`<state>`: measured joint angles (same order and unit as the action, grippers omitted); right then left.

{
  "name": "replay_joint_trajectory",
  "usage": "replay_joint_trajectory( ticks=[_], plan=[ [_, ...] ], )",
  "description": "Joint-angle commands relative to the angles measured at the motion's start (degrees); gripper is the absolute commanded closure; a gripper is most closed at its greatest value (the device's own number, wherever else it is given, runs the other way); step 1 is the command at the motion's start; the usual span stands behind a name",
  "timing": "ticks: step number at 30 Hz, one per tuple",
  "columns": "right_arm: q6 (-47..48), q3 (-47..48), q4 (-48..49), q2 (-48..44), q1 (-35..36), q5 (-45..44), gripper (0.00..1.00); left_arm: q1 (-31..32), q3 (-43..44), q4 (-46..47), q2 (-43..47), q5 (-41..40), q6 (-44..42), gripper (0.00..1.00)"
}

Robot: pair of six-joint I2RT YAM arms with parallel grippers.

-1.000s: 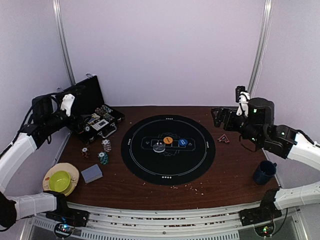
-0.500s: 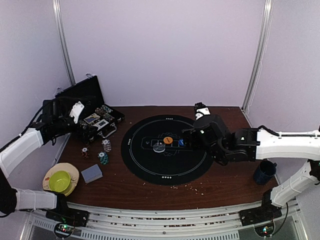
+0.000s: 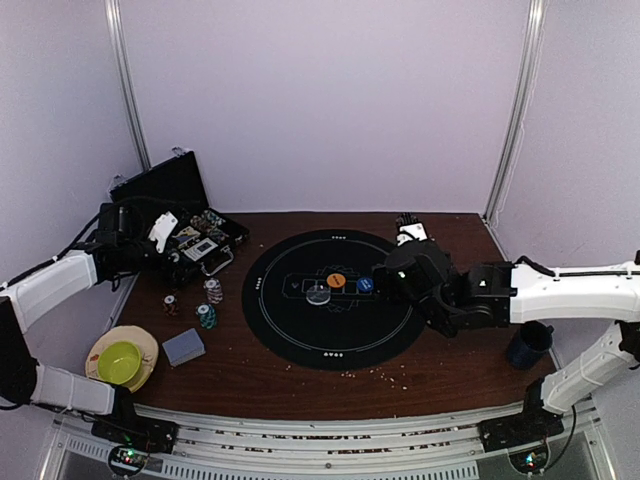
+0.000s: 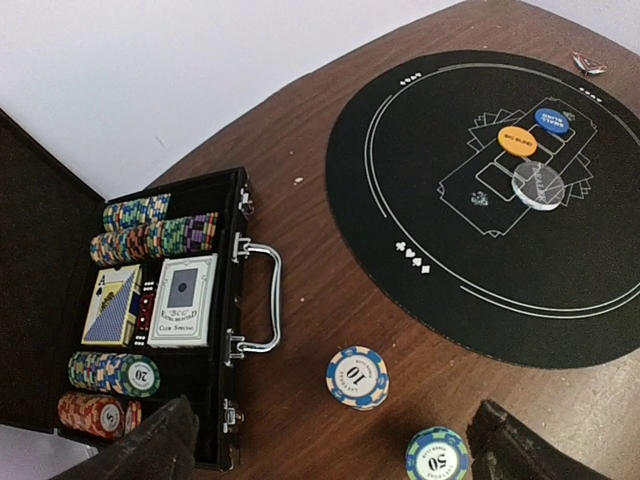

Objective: Distribute texas hold em gaming equipment
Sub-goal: Move the all-in button to the poker table mat.

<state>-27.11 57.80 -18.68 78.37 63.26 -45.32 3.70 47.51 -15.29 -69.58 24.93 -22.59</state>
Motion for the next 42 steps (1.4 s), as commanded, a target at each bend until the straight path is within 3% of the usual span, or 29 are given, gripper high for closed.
replay_joint_trajectory(
  ticks=[1,14,24,42],
  plan=[
    [-0.1,-1.8,1.8,-1.8,-0.2,-3.2,0.00,0.3,1.3,-0.4,-1.4,1.4,-0.7,0.02],
    [-3.7,-0.8,-2.0,2.6,-0.3,-2.5,0.00,3.7,3.2,-3.2,-7.7,3.0,-3.7,0.02],
    [-4.3,-5.5,1.0,-2.3,-0.5,-2.4,0.00,4.0,11.1,-7.5,-14.5,-0.2,-5.2,0.02],
    [-4.3,-6.2,2.3,-2.2,-1.2,-4.2,0.00,4.0,6.4,-4.2,-17.3,-0.1,-3.0,0.06]
  ],
)
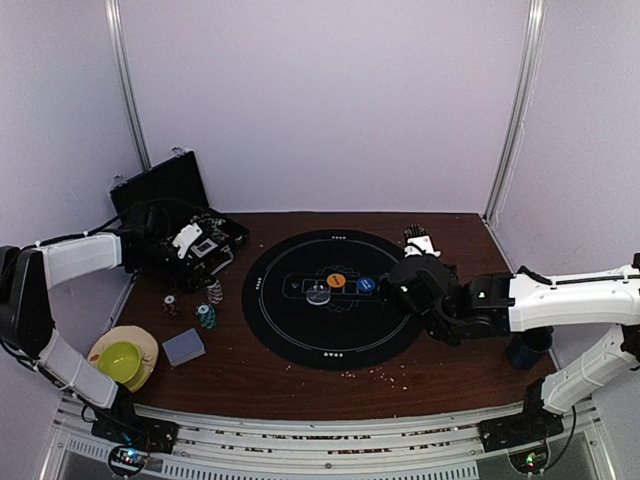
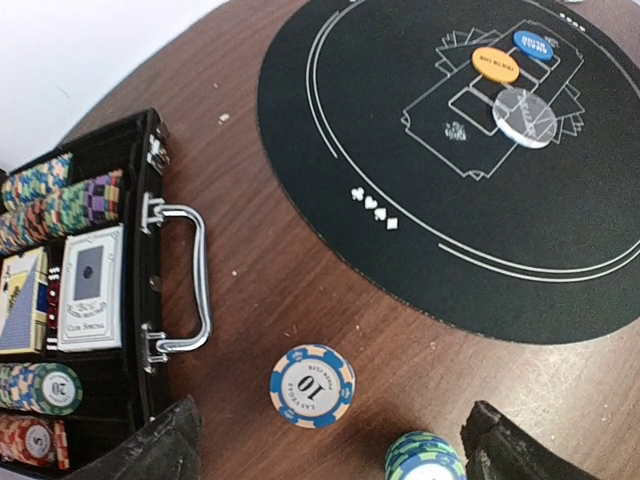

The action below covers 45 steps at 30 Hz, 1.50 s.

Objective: Distribute texas hold em gaming equipment
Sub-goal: Move the all-in button to the poker table mat.

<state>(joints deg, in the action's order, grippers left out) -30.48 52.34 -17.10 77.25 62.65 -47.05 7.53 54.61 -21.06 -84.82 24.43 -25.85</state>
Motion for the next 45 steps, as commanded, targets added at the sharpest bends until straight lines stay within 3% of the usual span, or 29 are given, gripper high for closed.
replay_joint_trajectory(
  ticks=[1,10,14,33,37,45],
  plan=[
    [-0.8,-1.1,1.0,-1.3,-0.8,-2.4,0.00,0.2,-0.6,1.7,-2.4,0.3,0.2,0.06],
    [-0.4,-1.5,2.3,-0.6,-2.5,-0.5,0.00,0.2,-1.8,4.0,-0.9,-0.9,0.9,0.02],
    [0.7,0.4,3.8,2.8,-5.2,4.8,0.00,0.2,-2.0,4.5,-0.1,-0.8,1.2,0.02],
    [3.7,55.4,-11.8,52.5,-6.4,19.5,0.00,0.2,-6.3,12.5,7.0,-3.5,4.0,0.02],
    [1.9,58.7,-11.4,56.9,-7.0,21.5,0.00,0.1,-6.6,13.3,7.3,-3.5,4.2,0.02],
    [-0.2,56.0,-9.8,59.1,-8.4,22.4,0.01,0.2,-7.3,14.4,8.2,-3.7,4.3,0.02]
  ],
)
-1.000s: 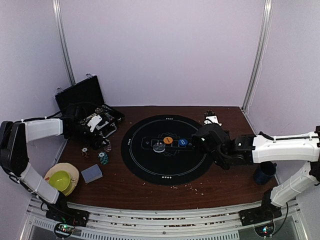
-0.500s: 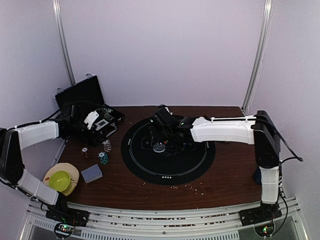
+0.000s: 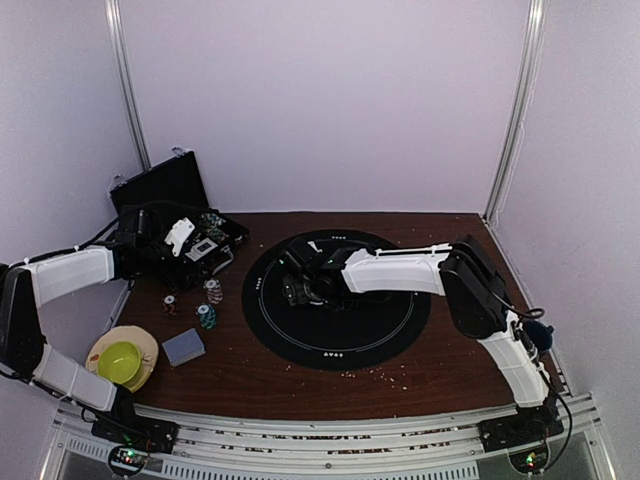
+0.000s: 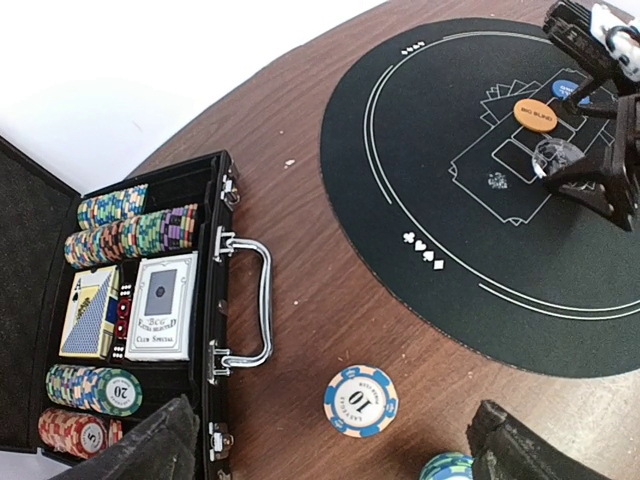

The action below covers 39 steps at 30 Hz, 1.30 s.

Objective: Distribute texas hold em gaming equipment
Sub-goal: Move the all-in button to the poker table mat.

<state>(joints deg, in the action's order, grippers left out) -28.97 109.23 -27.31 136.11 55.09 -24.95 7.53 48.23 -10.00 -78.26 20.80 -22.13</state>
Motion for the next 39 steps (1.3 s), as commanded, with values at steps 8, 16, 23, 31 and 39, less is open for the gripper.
replay_joint_trajectory(
  ticks=[8,16,23,31,39],
  plan=[
    [-2.3,-5.2,3.6,0.4,-1.4,2.4,0.07,0.2,-1.1,3.9,1.2,-0.1,0.5,0.02],
    [-2.6,-8.1,6.9,0.3,-1.7,6.6,0.13,0.1,-1.2,4.4,0.6,-0.4,0.5,0.02],
    [-2.4,-8.0,6.9,0.6,-1.6,6.7,0.25,0.1,-1.2,4.5,0.5,-0.4,0.5,0.02],
    [-2.3,-11.7,5.6,-4.3,0.5,2.6,0.55,0.1,-1.2,4.6,0.1,-0.4,0.5,0.02],
    [-3.7,-25.1,7.1,-15.3,3.1,0.8,0.52,0.2,-1.2,4.5,0.0,-0.1,0.5,0.02]
  ],
)
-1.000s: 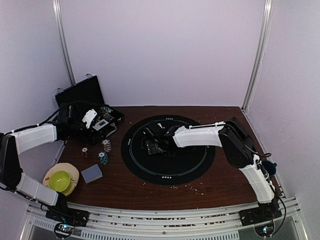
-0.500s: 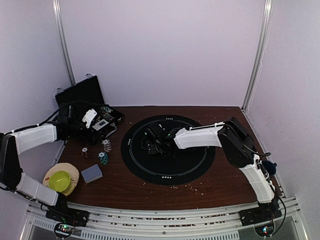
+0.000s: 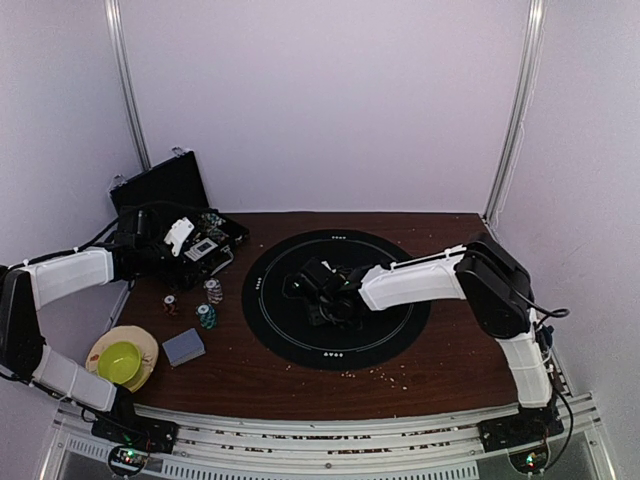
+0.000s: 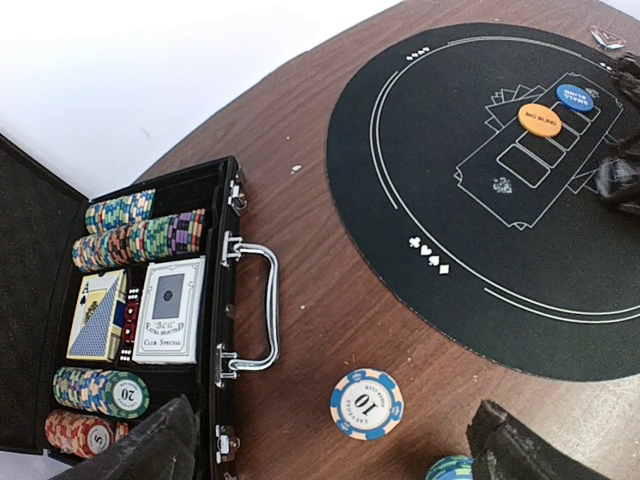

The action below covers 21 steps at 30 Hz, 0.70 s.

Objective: Distribute texas hold em gaming equipment
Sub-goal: Move the all-in button to the poker table mat.

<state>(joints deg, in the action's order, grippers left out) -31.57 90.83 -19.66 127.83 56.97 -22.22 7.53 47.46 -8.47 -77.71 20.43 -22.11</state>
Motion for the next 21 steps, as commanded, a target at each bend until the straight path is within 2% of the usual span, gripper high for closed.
replay_joint_trajectory(
  ticks=[1,6,11,15,21],
  plan=[
    [-1.3,-8.8,0.2,-8.5,1.8,-1.5,0.52,0.1,-0.4,2.9,-0.7,0.3,0.4,0.02],
    [0.1,-15.2,3.1,-13.4,6.0,-1.0,0.51,0.1,-0.4,2.8,-1.2,0.2,0.3,0.02],
    [0.8,-17.1,4.8,-12.8,9.2,-0.3,0.51,0.1,-0.4,2.8,-1.2,0.2,0.2,0.02],
    [0.4,-18.2,6.1,-11.8,10.0,1.2,0.51,0.2,-0.4,2.9,-1.3,0.1,0.1,0.02],
    [-1.1,-19.9,5.0,-13.2,10.7,-1.4,0.50,0.2,-0.4,2.9,-1.8,0.4,0.1,0.02]
  ],
)
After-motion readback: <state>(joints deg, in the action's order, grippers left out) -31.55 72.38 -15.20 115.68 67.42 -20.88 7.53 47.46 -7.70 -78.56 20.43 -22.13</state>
